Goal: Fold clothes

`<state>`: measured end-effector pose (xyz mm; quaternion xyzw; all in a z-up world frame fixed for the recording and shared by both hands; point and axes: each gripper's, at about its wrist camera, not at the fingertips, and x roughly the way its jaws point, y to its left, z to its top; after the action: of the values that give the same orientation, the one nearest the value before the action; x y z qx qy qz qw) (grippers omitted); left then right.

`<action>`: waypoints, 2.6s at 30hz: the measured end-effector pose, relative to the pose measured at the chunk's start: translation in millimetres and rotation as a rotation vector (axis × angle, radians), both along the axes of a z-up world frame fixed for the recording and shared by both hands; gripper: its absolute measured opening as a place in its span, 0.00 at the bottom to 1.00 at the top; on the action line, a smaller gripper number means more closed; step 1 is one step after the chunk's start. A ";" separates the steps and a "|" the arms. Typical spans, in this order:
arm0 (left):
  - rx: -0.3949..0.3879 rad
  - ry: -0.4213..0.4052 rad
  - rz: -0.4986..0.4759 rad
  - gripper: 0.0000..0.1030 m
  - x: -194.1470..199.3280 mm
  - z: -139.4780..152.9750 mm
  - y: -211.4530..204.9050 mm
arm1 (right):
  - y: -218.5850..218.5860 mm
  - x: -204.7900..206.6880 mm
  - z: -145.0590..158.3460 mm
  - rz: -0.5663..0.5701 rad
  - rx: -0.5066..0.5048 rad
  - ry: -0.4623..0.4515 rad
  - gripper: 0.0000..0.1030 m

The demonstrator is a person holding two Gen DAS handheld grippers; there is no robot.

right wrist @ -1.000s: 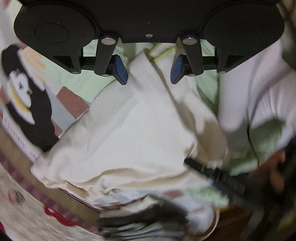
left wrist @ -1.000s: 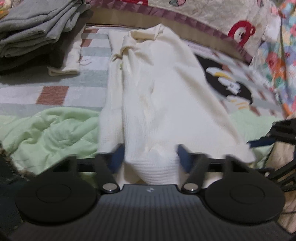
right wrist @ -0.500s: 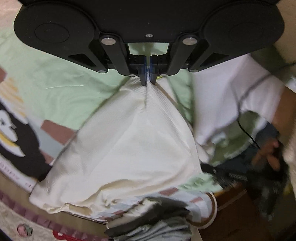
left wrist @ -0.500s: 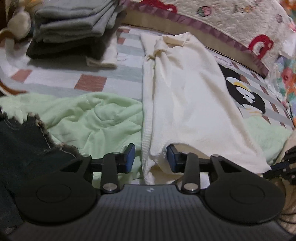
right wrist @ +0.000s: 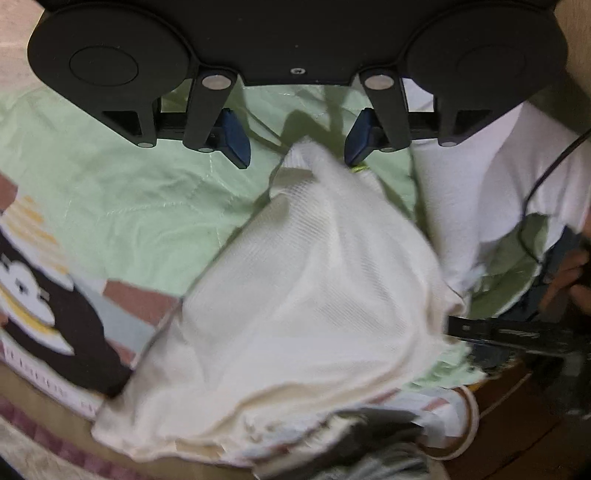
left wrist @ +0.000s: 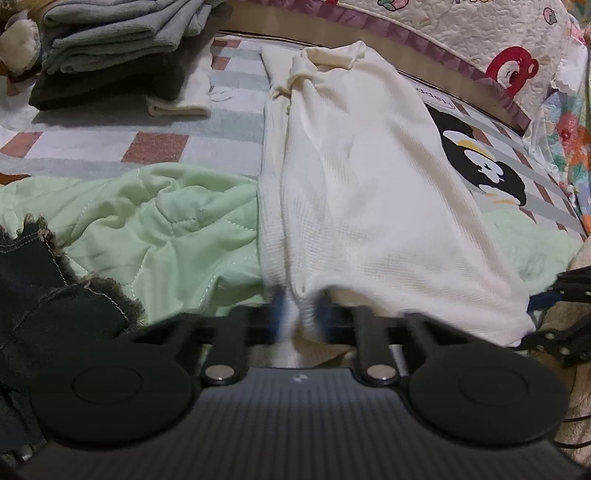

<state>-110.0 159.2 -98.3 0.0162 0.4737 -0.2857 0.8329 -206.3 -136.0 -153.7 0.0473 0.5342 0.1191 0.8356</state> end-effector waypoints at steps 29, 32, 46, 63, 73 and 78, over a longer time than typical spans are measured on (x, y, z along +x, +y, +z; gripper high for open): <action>-0.268 0.059 0.243 0.43 2.4 29.9 81.7 | -80.1 8.5 -4.5 -0.298 0.545 0.106 0.56; -0.304 0.067 0.235 0.50 6.7 27.4 83.3 | -76.5 14.0 -13.7 -0.315 0.574 0.129 0.56; -0.420 0.261 0.127 0.55 28.9 -34.1 36.8 | -57.5 24.2 -34.8 -0.218 0.701 0.135 0.18; -0.310 0.176 0.067 0.08 24.1 -34.3 15.4 | -54.3 27.0 -34.5 -0.281 0.710 0.117 0.13; -0.403 0.141 0.026 0.07 20.4 37.6 32.4 | -92.7 4.3 8.7 -0.277 0.988 -0.017 0.12; -0.369 0.133 0.012 0.06 13.4 55.4 35.1 | -81.4 -0.4 32.0 -0.196 0.984 -0.032 0.12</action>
<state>-96.7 194.3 -43.0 -0.1587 0.4674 -0.3630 0.7903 -206.7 -217.4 -121.7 0.4838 0.3950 0.2784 0.7297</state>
